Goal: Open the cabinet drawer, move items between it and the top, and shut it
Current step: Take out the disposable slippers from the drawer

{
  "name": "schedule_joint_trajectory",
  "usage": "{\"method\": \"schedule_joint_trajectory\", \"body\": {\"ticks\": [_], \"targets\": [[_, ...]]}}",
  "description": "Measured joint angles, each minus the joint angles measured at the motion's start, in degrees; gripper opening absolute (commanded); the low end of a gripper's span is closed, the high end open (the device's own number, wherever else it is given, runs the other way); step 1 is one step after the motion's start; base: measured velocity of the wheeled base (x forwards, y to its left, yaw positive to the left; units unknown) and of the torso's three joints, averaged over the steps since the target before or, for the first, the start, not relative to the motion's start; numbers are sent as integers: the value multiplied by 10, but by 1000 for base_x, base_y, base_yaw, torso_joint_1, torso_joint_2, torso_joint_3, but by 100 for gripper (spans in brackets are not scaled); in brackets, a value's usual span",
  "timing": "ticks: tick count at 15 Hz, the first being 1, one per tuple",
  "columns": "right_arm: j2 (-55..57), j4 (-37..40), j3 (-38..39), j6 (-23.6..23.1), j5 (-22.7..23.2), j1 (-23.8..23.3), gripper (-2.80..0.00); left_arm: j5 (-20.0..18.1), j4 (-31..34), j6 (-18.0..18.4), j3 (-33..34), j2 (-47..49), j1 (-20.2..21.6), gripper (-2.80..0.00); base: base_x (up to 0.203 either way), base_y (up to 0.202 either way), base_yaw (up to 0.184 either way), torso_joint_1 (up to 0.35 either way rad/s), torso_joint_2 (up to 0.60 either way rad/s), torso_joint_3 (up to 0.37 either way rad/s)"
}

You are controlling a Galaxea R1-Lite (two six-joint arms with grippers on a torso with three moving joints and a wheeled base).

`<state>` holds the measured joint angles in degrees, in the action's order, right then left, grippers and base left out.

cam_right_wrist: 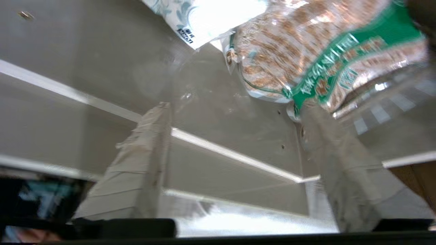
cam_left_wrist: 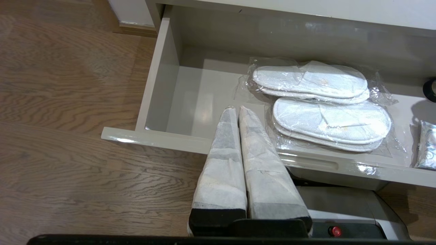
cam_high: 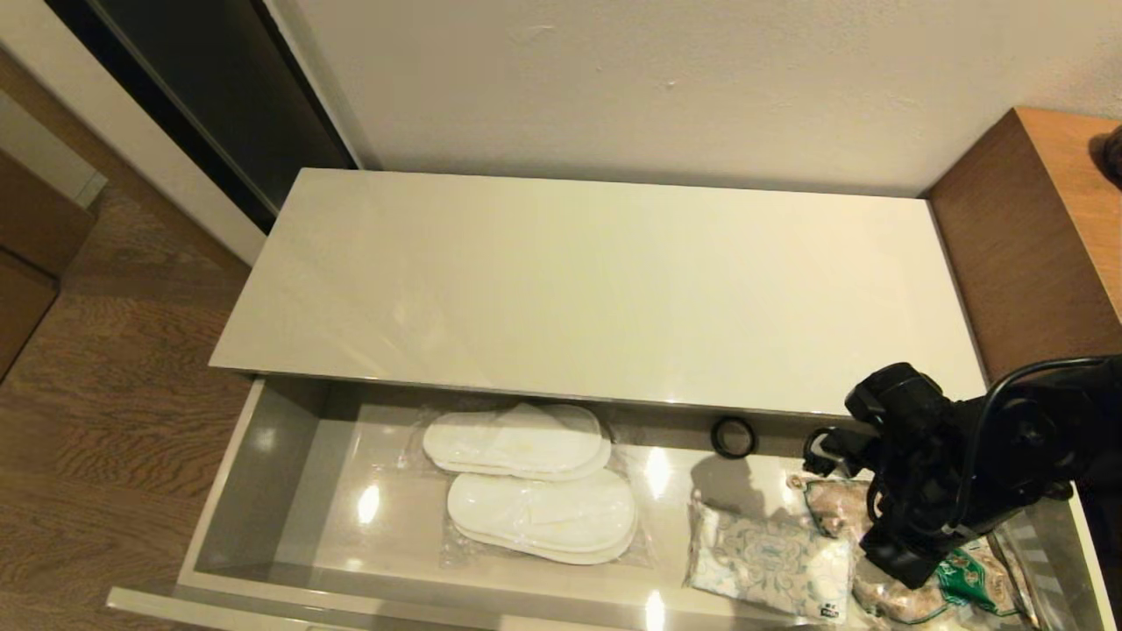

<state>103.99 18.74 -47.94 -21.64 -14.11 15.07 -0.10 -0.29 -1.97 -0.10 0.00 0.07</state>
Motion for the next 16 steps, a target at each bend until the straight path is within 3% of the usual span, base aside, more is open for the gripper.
{"method": "schedule_joint_trajectory", "body": {"ticks": [6, 10, 11, 13, 16], "targets": [[-162, 22, 1, 217, -7, -1, 0, 0, 0, 0, 0, 0, 0, -280, 0, 0, 0, 0, 0, 0], [-320, 167, -55, 405, -40, -1, 0, 0, 0, 0, 0, 0, 0, -280, 0, 0, 0, 0, 0, 0], [-358, 218, -68, 461, -43, -6, -280, 0, 0, 0, 0, 0, 0, -280, 0, 0, 0, 0, 0, 0], [-430, 298, -79, 534, -45, -30, -280, 0, 0, 0, 0, 0, 0, -280, 0, 0, 0, 0, 0, 0], [-522, 374, -90, 584, -44, -85, -280, 0, 0, 0, 0, 0, -1, -280, 0, 0, 0, 0, 0, 0]]}}
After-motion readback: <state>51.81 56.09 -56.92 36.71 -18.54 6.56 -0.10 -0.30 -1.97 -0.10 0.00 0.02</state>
